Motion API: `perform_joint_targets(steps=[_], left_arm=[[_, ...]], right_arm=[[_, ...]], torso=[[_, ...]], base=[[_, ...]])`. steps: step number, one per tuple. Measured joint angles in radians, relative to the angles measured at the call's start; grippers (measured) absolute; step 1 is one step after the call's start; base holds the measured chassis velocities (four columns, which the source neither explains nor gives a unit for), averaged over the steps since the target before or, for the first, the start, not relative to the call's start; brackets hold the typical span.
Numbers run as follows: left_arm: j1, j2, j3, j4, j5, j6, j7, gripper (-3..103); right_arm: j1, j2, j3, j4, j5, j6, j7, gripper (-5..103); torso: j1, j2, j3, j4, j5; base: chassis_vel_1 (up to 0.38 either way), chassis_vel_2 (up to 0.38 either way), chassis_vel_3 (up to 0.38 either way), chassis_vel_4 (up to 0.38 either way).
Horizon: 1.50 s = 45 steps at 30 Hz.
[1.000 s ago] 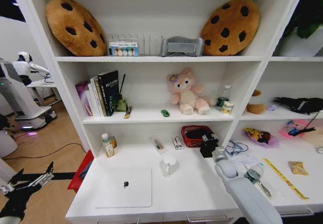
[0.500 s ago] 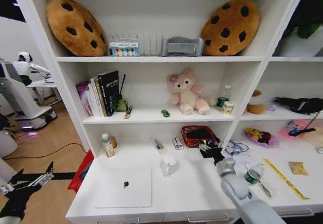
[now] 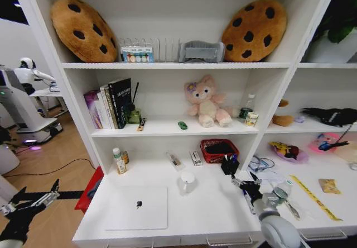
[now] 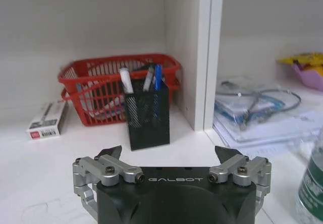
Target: Organize the objects on the table.
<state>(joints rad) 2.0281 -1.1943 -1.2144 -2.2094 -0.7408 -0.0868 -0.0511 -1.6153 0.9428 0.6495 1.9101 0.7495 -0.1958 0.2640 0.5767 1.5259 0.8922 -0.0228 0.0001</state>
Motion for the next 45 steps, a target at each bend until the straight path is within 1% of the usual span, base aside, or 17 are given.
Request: perform_joint_targets(steps=[4, 14, 16, 18, 19, 20, 22, 24, 29, 31, 32, 33, 36, 41, 43, 44, 45], left_arm=[[0.0, 0.0, 0.0, 0.0, 0.0, 0.0, 0.0, 100], [0.0, 0.0, 0.0, 0.0, 0.0, 0.0, 0.0, 100], [0.0, 0.0, 0.0, 0.0, 0.0, 0.0, 0.0, 100], [0.0, 0.0, 0.0, 0.0, 0.0, 0.0, 0.0, 100], [0.0, 0.0, 0.0, 0.0, 0.0, 0.0, 0.0, 100], [0.0, 0.0, 0.0, 0.0, 0.0, 0.0, 0.0, 100], [0.0, 0.0, 0.0, 0.0, 0.0, 0.0, 0.0, 100], [0.0, 0.0, 0.0, 0.0, 0.0, 0.0, 0.0, 100], [0.0, 0.0, 0.0, 0.0, 0.0, 0.0, 0.0, 100], [0.0, 0.0, 0.0, 0.0, 0.0, 0.0, 0.0, 100], [0.0, 0.0, 0.0, 0.0, 0.0, 0.0, 0.0, 100], [0.0, 0.0, 0.0, 0.0, 0.0, 0.0, 0.0, 100], [0.0, 0.0, 0.0, 0.0, 0.0, 0.0, 0.0, 100], [0.0, 0.0, 0.0, 0.0, 0.0, 0.0, 0.0, 100], [0.0, 0.0, 0.0, 0.0, 0.0, 0.0, 0.0, 100], [0.0, 0.0, 0.0, 0.0, 0.0, 0.0, 0.0, 100], [0.0, 0.0, 0.0, 0.0, 0.0, 0.0, 0.0, 100]], right_arm=[[0.019, -0.016, -0.004, -0.04, 0.093, -0.074, 0.023, 100], [0.075, -0.017, -0.067, -0.084, 0.095, -0.11, 0.068, 101], [0.079, -0.015, -0.072, -0.091, 0.095, -0.113, 0.079, 97], [0.078, -0.015, -0.076, -0.095, 0.109, -0.124, 0.099, 89], [0.078, -0.015, -0.076, -0.095, 0.109, -0.124, 0.099, 89], [0.076, -0.015, -0.076, -0.098, 0.111, -0.125, 0.101, 78], [0.076, -0.015, -0.077, -0.099, 0.11, -0.125, 0.102, 78], [0.077, -0.015, -0.077, -0.102, 0.108, -0.125, 0.103, 67], [0.08, -0.015, -0.078, -0.106, 0.105, -0.123, 0.104, 56], [0.09, -0.016, -0.082, -0.111, 0.102, -0.122, 0.109, 40], [0.102, -0.015, -0.092, -0.116, 0.092, -0.121, 0.119, 24], [0.102, -0.014, -0.093, -0.115, 0.09, -0.121, 0.12, 19], [0.103, -0.013, -0.094, -0.112, 0.076, -0.118, 0.12, 10], [0.103, -0.011, -0.094, -0.102, 0.035, -0.096, 0.103, 8], [0.11, -0.007, -0.092, -0.095, -0.05, -0.037, 0.054, 8], [0.11, -0.007, -0.092, -0.095, -0.05, -0.037, 0.054, 8], [0.119, -0.006, -0.092, -0.092, -0.119, 0.014, 0.019, 8]], torso=[[0.0, 0.0, 0.0, 0.0001, -0.0001], [0.0, 0.0, 0.0, 0.0002, -0.0001], [0.0, 0.0, 0.0, 0.0002, 0.0], [0.0, 0.0, 0.0, 0.0001, 0.0], [0.0, 0.0, 0.0, 0.0001, 0.0], [0.0, 0.0, 0.0, 0.0001, -0.0006], [0.0, 0.0, 0.0, 0.0001, -0.0007], [0.0, 0.0, 0.0, 0.0, -0.0008], [0.0, 0.0, 0.0, 0.0, -0.0008], [0.0, 0.0, 0.0, 0.0001, -0.0001], [0.0, 0.0, 0.0, 0.0001, 0.0002], [0.0, 0.0, 0.0, 0.0001, 0.0002], [0.0, 0.0, 0.0, 0.0003, -0.0001], [0.0, 0.0, 0.0, 0.0, 0.0003], [0.0, 0.0, 0.0, 0.0, 0.0001], [0.0, 0.0, 0.0, 0.0, 0.0001], [0.0, 0.0, 0.0, 0.0, 0.0001]], base=[[0.0, 0.0, 0.0, 0.0], [0.0, 0.0, 0.0, 0.0], [0.0, 0.0, 0.0, 0.0], [0.0, 0.0, 0.0, 0.0], [0.0, 0.0, 0.0, 0.0], [0.0, 0.0, 0.0, 0.0], [0.0, 0.0, 0.0, 0.0], [0.0, 0.0, 0.0, 0.0], [0.0, 0.0, 0.0, 0.0], [0.0, 0.0, 0.0, 0.0], [0.0, 0.0, 0.0, 0.0], [0.0, 0.0, 0.0, 0.0], [0.0, 0.0, 0.0, 0.0], [0.0, 0.0, 0.0, 0.0], [0.0, 0.0, 0.0, 0.0], [0.0, 0.0, 0.0, 0.0], [0.0, 0.0, 0.0, 0.0]])
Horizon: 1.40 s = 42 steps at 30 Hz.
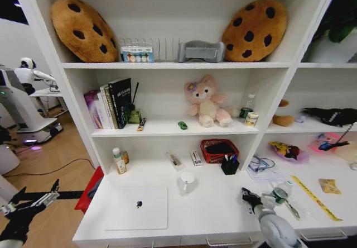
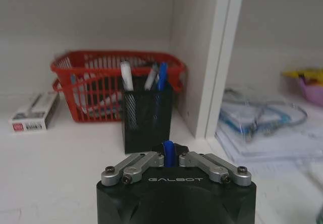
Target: Organize the objects on the table.
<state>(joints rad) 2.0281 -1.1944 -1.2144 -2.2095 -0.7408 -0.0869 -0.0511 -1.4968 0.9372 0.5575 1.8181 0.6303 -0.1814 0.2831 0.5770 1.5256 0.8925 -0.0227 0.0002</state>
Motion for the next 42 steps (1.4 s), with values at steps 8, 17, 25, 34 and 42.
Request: perform_joint_targets(steps=[8, 17, 25, 34, 42], left_arm=[[0.0, 0.0, 0.0, 0.0, 0.0, 0.0, 0.0, 100], [0.0, 0.0, 0.0, 0.0, 0.0, 0.0, 0.0, 100], [0.0, 0.0, 0.0, 0.0, 0.0, 0.0, 0.0, 100], [0.0, 0.0, 0.0, 0.0, 0.0, 0.0, 0.0, 100], [0.0, 0.0, 0.0, 0.0, 0.0, 0.0, 0.0, 100]], right_arm=[[0.137, 0.013, -0.042, -0.037, -0.231, 0.227, -0.079, 8], [0.382, 0.018, -0.119, -0.266, -0.442, 0.403, -0.145, 8], [0.563, 0.031, -0.224, -0.452, -0.462, 0.472, -0.163, 8], [0.668, 0.076, -0.287, -0.602, -0.478, 0.512, -0.182, 8], [0.708, 0.1, -0.303, -0.666, -0.476, 0.535, -0.192, 7]], torso=[[0.0, 0.0, 0.0, 0.0001, -0.0001], [0.0, 0.0, 0.0, 0.0001, 0.0001], [0.0, 0.0, 0.0, 0.0, 0.0], [0.0, 0.0, 0.0, 0.0002, -0.0002], [0.0, 0.0, 0.0, 0.0002, -0.0003]], base=[[0.0, 0.0, 0.0, 0.0], [0.0, 0.0, 0.0, 0.0], [0.0, 0.0, 0.0, 0.0], [0.0, 0.0, 0.0, 0.0], [0.0, 0.0, 0.0, 0.0]])
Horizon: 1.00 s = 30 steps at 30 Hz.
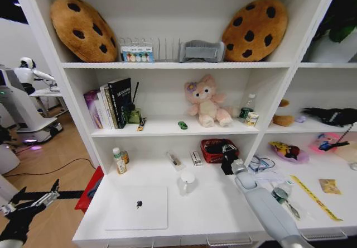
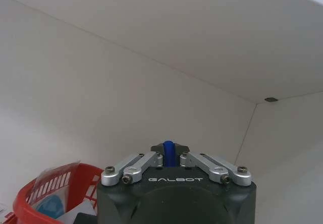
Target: Organize the objects on the table.
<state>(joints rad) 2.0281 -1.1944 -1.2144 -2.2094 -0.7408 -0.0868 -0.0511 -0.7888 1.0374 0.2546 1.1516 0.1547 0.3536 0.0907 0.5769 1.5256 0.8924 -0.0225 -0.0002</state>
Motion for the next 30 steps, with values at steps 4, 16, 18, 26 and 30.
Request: perform_joint_targets(steps=[4, 16, 18, 26, 30], left_arm=[[0.0, 0.0, 0.0, 0.0, 0.0, 0.0, 0.0, 100], [0.0, 0.0, 0.0, 0.0, 0.0, 0.0, 0.0, 100], [0.0, 0.0, 0.0, 0.0, 0.0, 0.0, 0.0, 100], [0.0, 0.0, 0.0, 0.0, 0.0, 0.0, 0.0, 100], [0.0, 0.0, 0.0, 0.0, 0.0, 0.0, 0.0, 100]], right_arm=[[-0.02, -0.002, 0.007, 0.013, 0.004, -0.001, -0.001, 18], [-0.118, -0.021, 0.062, 0.105, 0.038, -0.024, 0.011, 66], [-0.125, -0.021, 0.066, 0.113, 0.039, -0.025, 0.011, 71], [-0.206, -0.035, 0.107, 0.249, 0.075, -0.079, 0.043, 97], [-0.277, -0.037, 0.129, 0.34, 0.114, -0.123, 0.069, 100]], torso=[[0.0, 0.0, 0.0, -0.0001, 0.0003], [0.0, 0.0, 0.0, -0.0002, 0.0002], [0.0, 0.0, 0.0, -0.0002, 0.0002], [0.0, 0.0, 0.0, 0.0, 0.0], [0.0, 0.0, 0.0, 0.0, 0.0]], base=[[0.0, 0.0, 0.0, 0.0], [0.0, 0.0, 0.0, 0.0], [0.0, 0.0, 0.0, 0.0], [0.0, 0.0, 0.0, 0.0], [0.0, 0.0, 0.0, 0.0]])
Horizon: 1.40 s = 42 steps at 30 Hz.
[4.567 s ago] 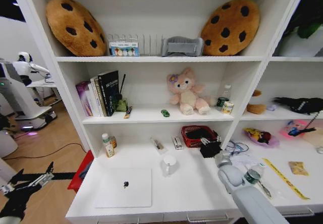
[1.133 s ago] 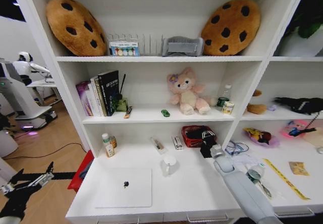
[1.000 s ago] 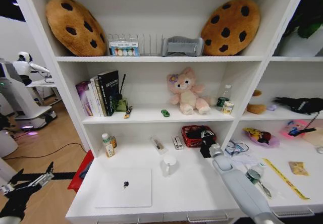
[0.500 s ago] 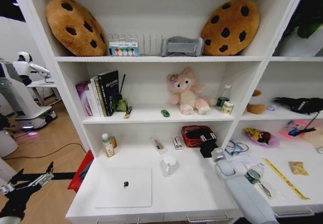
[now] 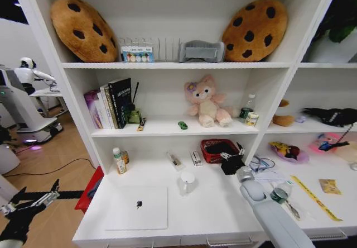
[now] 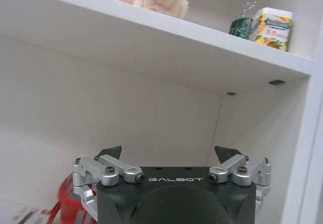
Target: Organize the objects on the table.
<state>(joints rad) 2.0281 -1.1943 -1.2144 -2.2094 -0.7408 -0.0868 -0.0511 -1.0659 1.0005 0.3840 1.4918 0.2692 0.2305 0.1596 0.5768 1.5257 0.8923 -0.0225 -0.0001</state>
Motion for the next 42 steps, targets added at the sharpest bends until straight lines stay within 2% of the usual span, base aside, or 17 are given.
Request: perform_joint_targets(steps=[6, 8, 12, 27, 29, 30, 33, 35, 36, 39, 42], left_arm=[[0.0, 0.0, 0.0, 0.0, 0.0, 0.0, 0.0, 100], [0.0, 0.0, 0.0, 0.0, 0.0, 0.0, 0.0, 100], [0.0, 0.0, 0.0, 0.0, 0.0, 0.0, 0.0, 100], [0.0, 0.0, 0.0, 0.0, 0.0, 0.0, 0.0, 100], [0.0, 0.0, 0.0, 0.0, 0.0, 0.0, 0.0, 100], [0.0, 0.0, 0.0, 0.0, 0.0, 0.0, 0.0, 100], [0.0, 0.0, 0.0, 0.0, 0.0, 0.0, 0.0, 100], [0.0, 0.0, 0.0, 0.0, 0.0, 0.0, 0.0, 100], [0.0, 0.0, 0.0, 0.0, 0.0, 0.0, 0.0, 100], [0.0, 0.0, 0.0, 0.0, 0.0, 0.0, 0.0, 100], [0.0, 0.0, 0.0, 0.0, 0.0, 0.0, 0.0, 100]], right_arm=[[-0.101, 0.01, 0.034, 0.1, 0.021, -0.041, 0.032, 100], [-0.257, 0.036, 0.075, 0.228, 0.06, -0.092, 0.078, 100], [-0.355, 0.08, 0.119, 0.292, 0.052, -0.112, 0.114, 100], [-0.294, 0.074, 0.107, 0.176, 0.106, -0.128, 0.13, 100], [-0.287, 0.074, 0.105, 0.165, 0.108, -0.129, 0.132, 97], [-0.282, 0.074, 0.103, 0.155, 0.108, -0.129, 0.132, 88], [-0.278, 0.075, 0.102, 0.143, 0.108, -0.125, 0.132, 82], [-0.276, 0.072, 0.102, 0.141, 0.106, -0.12, 0.132, 71], [-0.276, 0.072, 0.102, 0.141, 0.106, -0.12, 0.132, 71], [-0.271, 0.066, 0.098, 0.141, 0.095, -0.114, 0.123, 55], [-0.269, 0.065, 0.096, 0.141, 0.092, -0.114, 0.122, 50]], torso=[[0.0, 0.0, 0.0, 0.0, 0.0002], [0.0, 0.0, 0.0, -0.0005, 0.0002], [0.0, 0.0, 0.0, -0.0001, 0.0], [0.0, 0.0, 0.0, -0.0001, 0.0002], [0.0, 0.0, 0.0, -0.0001, 0.0002], [0.0, 0.0, 0.0, -0.0001, 0.0002], [0.0, 0.0, 0.0, -0.0001, 0.0002], [0.0, 0.0, 0.0, -0.0001, 0.0002], [0.0, 0.0, 0.0, -0.0001, 0.0002], [0.0, 0.0, 0.0, -0.0001, 0.0002], [0.0, 0.0, 0.0, -0.0001, 0.0002]], base=[[0.0, 0.0, 0.0, 0.0], [0.0, 0.0, 0.0, 0.0], [0.0, 0.0, 0.0, 0.0], [0.0, 0.0, 0.0, 0.0], [0.0, 0.0, 0.0, 0.0], [0.0, 0.0, 0.0, 0.0], [0.0, 0.0, 0.0, 0.0], [0.0, 0.0, 0.0, 0.0], [0.0, 0.0, 0.0, 0.0], [0.0, 0.0, 0.0, 0.0], [0.0, 0.0, 0.0, 0.0]])
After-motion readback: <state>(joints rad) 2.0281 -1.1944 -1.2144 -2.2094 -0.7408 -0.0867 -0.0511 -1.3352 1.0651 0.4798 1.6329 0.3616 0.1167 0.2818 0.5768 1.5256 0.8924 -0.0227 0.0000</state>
